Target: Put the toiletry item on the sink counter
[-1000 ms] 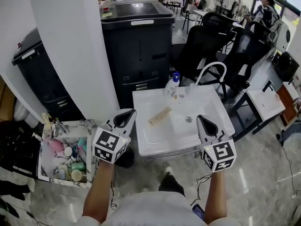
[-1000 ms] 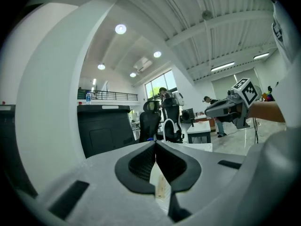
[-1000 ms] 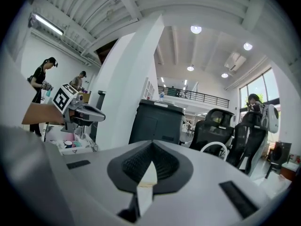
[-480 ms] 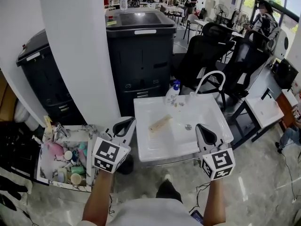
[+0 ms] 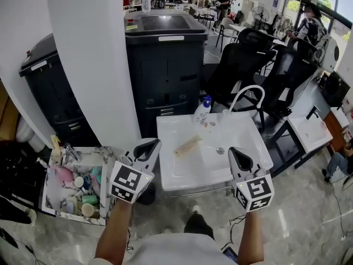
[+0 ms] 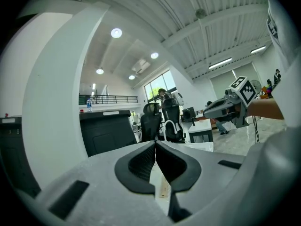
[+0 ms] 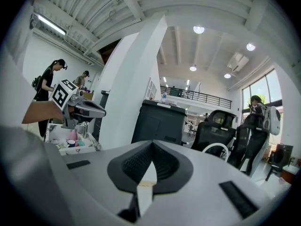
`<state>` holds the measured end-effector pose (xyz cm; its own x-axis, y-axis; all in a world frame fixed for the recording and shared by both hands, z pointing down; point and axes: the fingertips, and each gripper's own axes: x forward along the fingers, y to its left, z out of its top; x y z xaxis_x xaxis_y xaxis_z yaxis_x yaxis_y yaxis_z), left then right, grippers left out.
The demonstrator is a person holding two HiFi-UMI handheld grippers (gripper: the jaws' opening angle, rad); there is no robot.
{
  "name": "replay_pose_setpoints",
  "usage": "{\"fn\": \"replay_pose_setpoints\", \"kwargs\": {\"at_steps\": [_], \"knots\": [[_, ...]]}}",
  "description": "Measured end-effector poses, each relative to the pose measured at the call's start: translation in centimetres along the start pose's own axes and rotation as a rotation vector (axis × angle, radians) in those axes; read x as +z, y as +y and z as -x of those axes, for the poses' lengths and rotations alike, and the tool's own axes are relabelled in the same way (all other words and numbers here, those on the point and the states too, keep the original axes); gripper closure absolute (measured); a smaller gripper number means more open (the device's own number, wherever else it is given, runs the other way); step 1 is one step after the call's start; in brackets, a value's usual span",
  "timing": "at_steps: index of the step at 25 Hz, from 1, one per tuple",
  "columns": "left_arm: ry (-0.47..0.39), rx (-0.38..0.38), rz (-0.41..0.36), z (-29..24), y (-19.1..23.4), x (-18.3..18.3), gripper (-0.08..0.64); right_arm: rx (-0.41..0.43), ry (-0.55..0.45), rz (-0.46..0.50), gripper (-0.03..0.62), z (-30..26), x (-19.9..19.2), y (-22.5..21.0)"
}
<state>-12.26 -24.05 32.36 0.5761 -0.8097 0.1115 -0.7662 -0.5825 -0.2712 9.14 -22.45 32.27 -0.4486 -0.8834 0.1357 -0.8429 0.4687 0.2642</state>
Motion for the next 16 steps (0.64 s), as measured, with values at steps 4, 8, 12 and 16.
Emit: {"fn": "replay_pose_setpoints", "kwargs": {"at_steps": [4, 8, 12, 16], "knots": [[-0.005, 0.005, 0.006, -0.5, 0.4, -0.3, 0.549, 0.005, 0.003, 0.001, 0.597, -0.6, -0.2, -0.1], [0.002, -0.001, 0.013, -1.0, 0.3, -0.5, 0.549, 0.002, 0.007, -0.004, 0.597, -1.0, -0.5, -0.6], [0.012, -0.004, 0.014, -1.6, 0.5, -1.0, 0.549, 0.009, 0.009, -0.011, 0.597, -1.6, -0.9, -0.8], [0.011, 0.006, 0.022, -2.3, 1.0, -1.2, 0.549, 0.015, 0.012, -0.015, 0.597, -2.5, -1.3, -1.1]]}}
